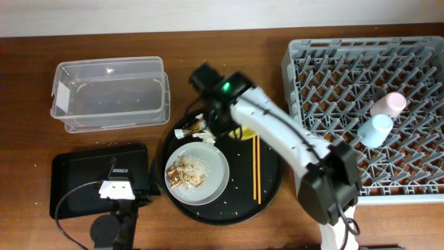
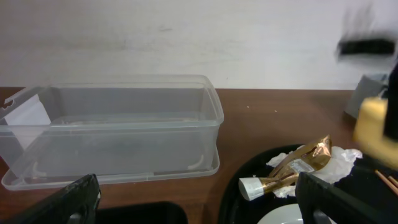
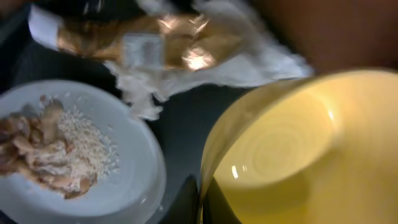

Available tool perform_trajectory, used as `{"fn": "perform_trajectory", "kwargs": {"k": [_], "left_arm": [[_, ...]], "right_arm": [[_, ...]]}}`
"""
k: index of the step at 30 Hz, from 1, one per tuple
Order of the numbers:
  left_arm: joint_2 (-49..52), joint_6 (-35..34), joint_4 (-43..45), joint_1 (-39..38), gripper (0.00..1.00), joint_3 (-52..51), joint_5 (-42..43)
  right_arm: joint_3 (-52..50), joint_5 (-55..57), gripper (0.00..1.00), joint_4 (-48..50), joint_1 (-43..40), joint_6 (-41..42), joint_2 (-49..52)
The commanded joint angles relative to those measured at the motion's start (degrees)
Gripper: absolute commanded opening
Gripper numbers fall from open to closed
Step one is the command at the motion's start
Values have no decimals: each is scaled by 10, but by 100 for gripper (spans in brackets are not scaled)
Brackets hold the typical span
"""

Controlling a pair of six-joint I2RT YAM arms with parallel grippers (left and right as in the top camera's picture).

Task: Sort waste into correct bins and load items into the dishwasher rack
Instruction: 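Grasp the yellow bowl rim with the right gripper and lift, then carry the yellow bowl to the rack's right edge and release it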

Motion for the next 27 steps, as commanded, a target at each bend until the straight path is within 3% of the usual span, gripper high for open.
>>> {"fn": "perform_trajectory", "kwargs": {"k": [1,5,9,14,21,24,27], "left_arm": [[-2,9,-3,3,100,-2,2],[-2,9,-3,3,100,-2,2],[-2,9,-3,3,100,-2,2],[-2,9,-3,3,100,-2,2],[-2,9,-3,3,100,-2,2],[-2,9,-3,3,100,-2,2],[-2,9,-3,3,100,-2,2]], "right_arm": [[114,21,4,-60,-83,4,-44],[202,-4,4,-115,-209,4,-63],[220,-80,4,-126,-364,2,-77],[200,-277,4,-109,-564,-72,-76],[89,-596,4,-67,-787,-209,-76],[18,-722,4,-35,-842,-243,-74],[-49,-777,4,9,-880,-243,-71]]}}
